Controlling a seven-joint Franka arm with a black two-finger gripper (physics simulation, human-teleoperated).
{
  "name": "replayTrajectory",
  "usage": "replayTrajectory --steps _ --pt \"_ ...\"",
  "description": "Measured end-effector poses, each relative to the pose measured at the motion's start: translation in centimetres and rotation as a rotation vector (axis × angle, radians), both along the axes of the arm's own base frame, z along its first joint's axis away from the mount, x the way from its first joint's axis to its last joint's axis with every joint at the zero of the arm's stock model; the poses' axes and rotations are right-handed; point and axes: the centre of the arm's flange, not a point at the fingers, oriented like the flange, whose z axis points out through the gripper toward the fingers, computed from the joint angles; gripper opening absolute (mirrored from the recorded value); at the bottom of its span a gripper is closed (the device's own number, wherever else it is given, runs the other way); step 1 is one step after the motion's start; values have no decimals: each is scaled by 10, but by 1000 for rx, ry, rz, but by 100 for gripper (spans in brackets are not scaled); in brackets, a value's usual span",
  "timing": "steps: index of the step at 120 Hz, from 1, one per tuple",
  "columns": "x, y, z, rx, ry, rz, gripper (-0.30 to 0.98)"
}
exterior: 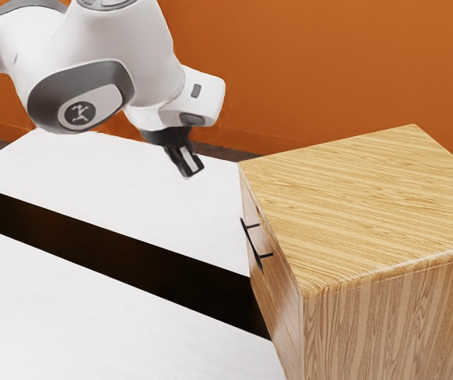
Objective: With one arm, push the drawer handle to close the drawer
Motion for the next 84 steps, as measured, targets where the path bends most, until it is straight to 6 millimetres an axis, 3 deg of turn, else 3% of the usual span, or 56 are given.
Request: replayTrajectory --steps 11,18,33,44,54,66,84 --pt "46 54 21 -14 36 169 -10" --pt "70 85 20 -14 76 257 -9" --pt "90 123 1 -4 164 363 18" --pt "93 134 -3 -29 202 413 36" --pt "94 131 0 -55 218 430 47" --pt "93 130 16 -94 217 449 55" --pt "91 131 16 -105 240 475 62"
